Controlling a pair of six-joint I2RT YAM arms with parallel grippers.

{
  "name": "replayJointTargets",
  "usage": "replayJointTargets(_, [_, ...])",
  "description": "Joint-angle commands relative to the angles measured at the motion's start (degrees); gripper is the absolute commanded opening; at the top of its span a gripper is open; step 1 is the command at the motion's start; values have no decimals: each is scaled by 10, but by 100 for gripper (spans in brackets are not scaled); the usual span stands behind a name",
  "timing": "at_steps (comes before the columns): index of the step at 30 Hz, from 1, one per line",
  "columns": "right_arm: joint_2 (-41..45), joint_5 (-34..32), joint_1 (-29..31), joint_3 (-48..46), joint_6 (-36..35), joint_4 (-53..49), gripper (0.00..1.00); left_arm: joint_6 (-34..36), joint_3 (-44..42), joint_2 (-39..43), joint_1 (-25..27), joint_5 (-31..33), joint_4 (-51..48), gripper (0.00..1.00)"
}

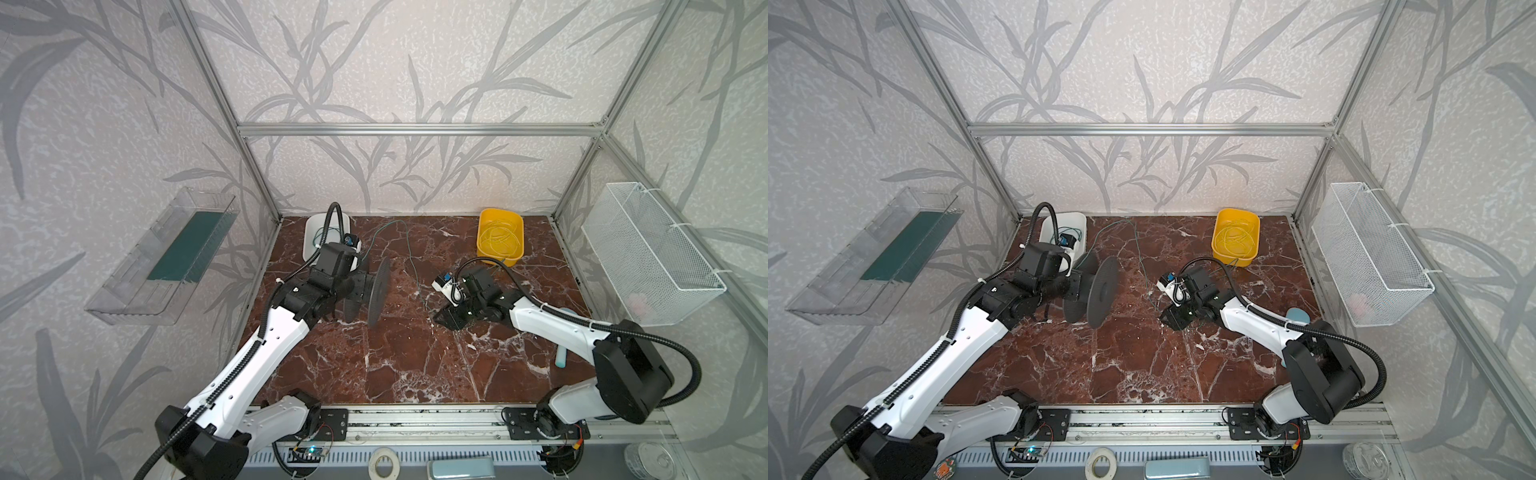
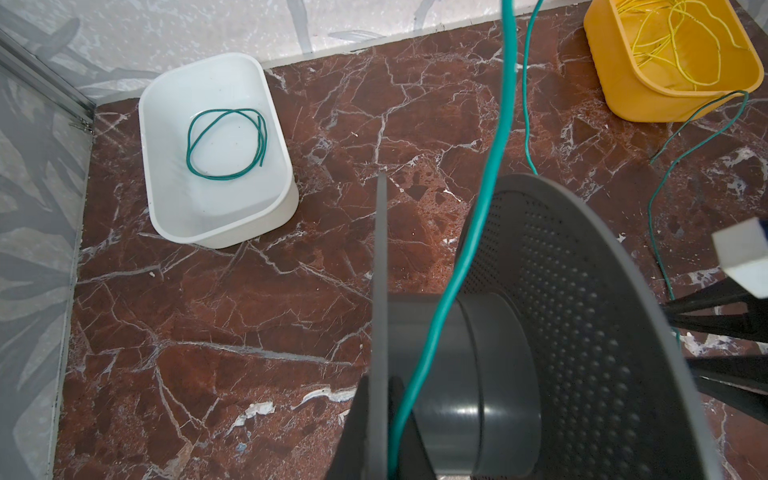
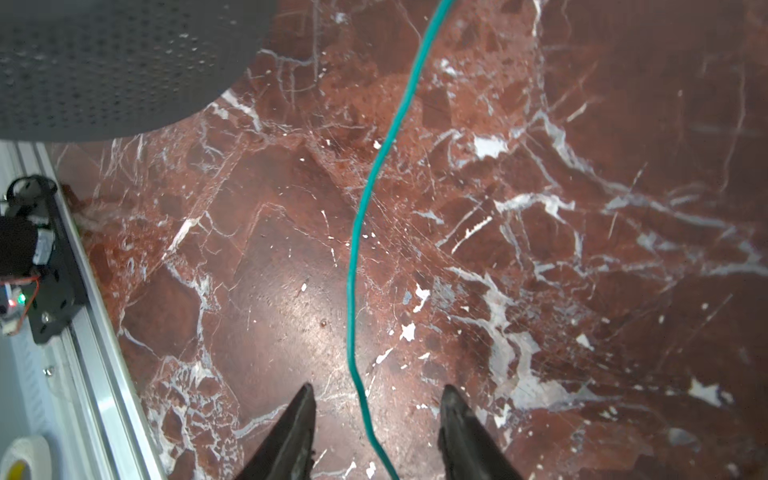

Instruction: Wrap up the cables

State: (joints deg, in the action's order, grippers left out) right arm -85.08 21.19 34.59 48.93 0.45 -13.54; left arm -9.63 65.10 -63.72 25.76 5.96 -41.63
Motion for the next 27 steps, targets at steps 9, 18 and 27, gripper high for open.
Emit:
replayJointTargets(9, [1, -54, 1, -6, 26, 32, 0, 2, 37, 29, -16, -15, -12, 0])
replayJointTargets(18, [-78, -60, 0, 30, 55, 64, 0, -5, 148, 25, -31, -72, -50, 0])
replayJointTargets(27, [-124, -37, 21, 56, 86, 103, 0, -34, 276, -24, -83, -161, -55, 0])
